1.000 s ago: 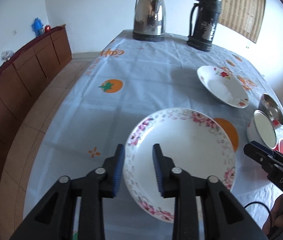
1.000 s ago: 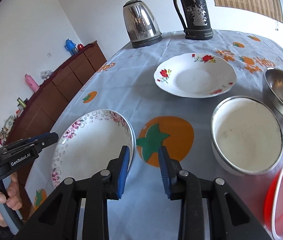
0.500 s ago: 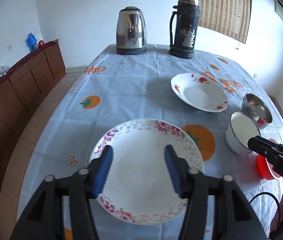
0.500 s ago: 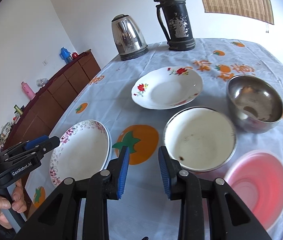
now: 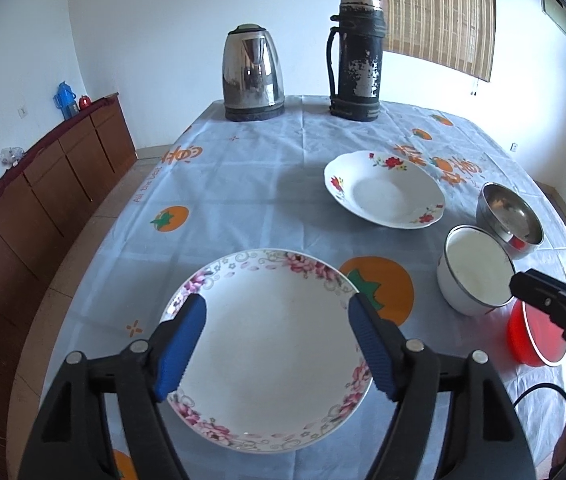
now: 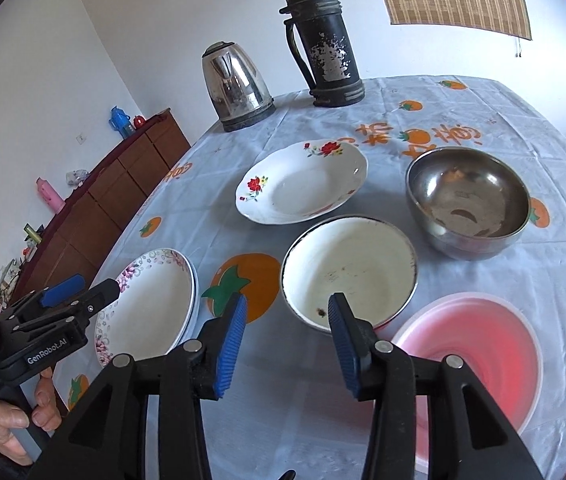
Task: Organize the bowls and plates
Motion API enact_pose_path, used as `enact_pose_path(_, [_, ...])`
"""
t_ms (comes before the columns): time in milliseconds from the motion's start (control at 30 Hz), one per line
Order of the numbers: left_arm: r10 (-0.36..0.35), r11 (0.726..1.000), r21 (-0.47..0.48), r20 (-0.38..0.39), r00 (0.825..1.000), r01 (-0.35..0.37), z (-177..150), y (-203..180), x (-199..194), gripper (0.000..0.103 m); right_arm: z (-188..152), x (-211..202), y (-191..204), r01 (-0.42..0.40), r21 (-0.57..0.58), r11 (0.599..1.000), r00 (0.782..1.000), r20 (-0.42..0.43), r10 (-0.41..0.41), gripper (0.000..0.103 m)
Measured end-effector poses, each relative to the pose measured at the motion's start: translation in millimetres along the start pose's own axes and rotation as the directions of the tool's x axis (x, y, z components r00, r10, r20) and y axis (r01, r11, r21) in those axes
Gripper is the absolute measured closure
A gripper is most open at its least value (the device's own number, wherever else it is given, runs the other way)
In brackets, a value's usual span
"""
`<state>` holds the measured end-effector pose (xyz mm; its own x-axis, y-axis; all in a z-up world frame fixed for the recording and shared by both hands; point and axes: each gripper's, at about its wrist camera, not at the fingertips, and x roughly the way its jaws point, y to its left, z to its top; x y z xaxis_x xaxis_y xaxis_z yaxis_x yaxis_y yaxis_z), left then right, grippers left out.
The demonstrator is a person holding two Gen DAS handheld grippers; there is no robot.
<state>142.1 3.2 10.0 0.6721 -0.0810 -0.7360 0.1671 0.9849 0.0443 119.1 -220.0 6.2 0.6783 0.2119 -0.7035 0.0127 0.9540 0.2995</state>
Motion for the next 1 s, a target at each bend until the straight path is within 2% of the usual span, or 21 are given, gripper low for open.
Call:
enact_pose_path(367, [0.011, 1.0, 0.021, 0.016, 1.0, -0.012, 14.3, -16.8, 4.6, 0.027, 21.2, -12.9, -10.9, 0.033, -0.013, 0.999, 0.999, 0.024, -0.033, 0.057])
enact_pose_path(500, [0.005, 1.0, 0.011, 0.01, 1.0, -0.005, 17.2, -17.9, 10.7, 0.02, 27.9, -12.9, -16.0, 0.05, -0.022, 0.999, 0.999, 0.023, -0.049, 0.057])
enact_pose_path(567, [0.006, 1.0, 0.007, 0.004, 1.0, -0.006, 19.2, -19.0, 15.5, 0.012, 32.6, -12.2, -20.3, 0.054, -0.015, 0.998, 0.998, 0.017, -0.053, 0.057])
enact_pose_path(633, [0.01, 1.0, 0.012, 0.003, 1.0, -0.01, 21.0, -20.9, 19.8, 0.011, 37.9, -10.8, -26.0, 0.051, -0.002, 0.999, 0.999, 0.011, -0.051, 0.045])
enact_pose_path(667, [0.007, 1.0, 0.013, -0.001, 1.0, -0.007, 22.2, -22.0, 22.1, 0.011, 41.5, -10.3, -30.0, 0.05, 0.006, 0.999, 0.999, 0.014, -0.05, 0.042])
enact_pose_path(1000, [-0.031, 1.0, 0.0, -0.018, 0.999, 0.031, 42.5, -32.9, 39.0, 0.011, 75.7, -6.5, -50.2, 0.07, 0.016, 0.997, 0.997, 0.01, -0.07, 0.041])
